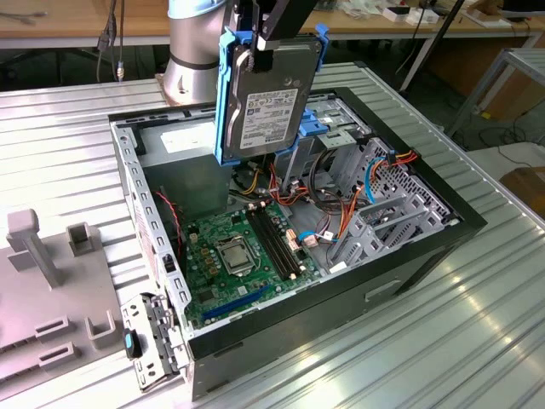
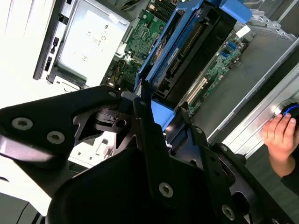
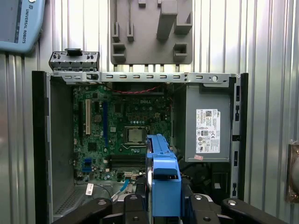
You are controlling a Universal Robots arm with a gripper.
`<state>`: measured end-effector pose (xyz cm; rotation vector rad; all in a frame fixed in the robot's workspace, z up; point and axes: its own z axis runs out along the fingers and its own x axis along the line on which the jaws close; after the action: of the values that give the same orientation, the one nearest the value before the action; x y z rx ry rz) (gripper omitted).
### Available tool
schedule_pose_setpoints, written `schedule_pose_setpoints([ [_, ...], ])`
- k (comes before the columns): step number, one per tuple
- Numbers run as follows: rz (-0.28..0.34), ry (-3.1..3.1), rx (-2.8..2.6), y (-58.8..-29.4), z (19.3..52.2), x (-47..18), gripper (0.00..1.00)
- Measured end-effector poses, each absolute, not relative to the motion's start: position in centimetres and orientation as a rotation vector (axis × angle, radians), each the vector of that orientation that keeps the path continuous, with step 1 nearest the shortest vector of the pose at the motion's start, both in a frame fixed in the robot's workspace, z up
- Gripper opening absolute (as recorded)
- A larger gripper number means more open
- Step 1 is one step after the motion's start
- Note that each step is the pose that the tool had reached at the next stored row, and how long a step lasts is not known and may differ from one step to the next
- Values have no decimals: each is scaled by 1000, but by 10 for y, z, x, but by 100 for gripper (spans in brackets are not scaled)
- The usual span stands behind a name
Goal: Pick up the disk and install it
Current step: 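Insert the disk into the insertion slot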
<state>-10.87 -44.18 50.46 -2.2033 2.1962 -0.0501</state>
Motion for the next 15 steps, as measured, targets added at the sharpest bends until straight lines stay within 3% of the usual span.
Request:
schedule_pose_setpoints([
  [15, -51, 2197, -2204, -451, 501, -85, 37],
])
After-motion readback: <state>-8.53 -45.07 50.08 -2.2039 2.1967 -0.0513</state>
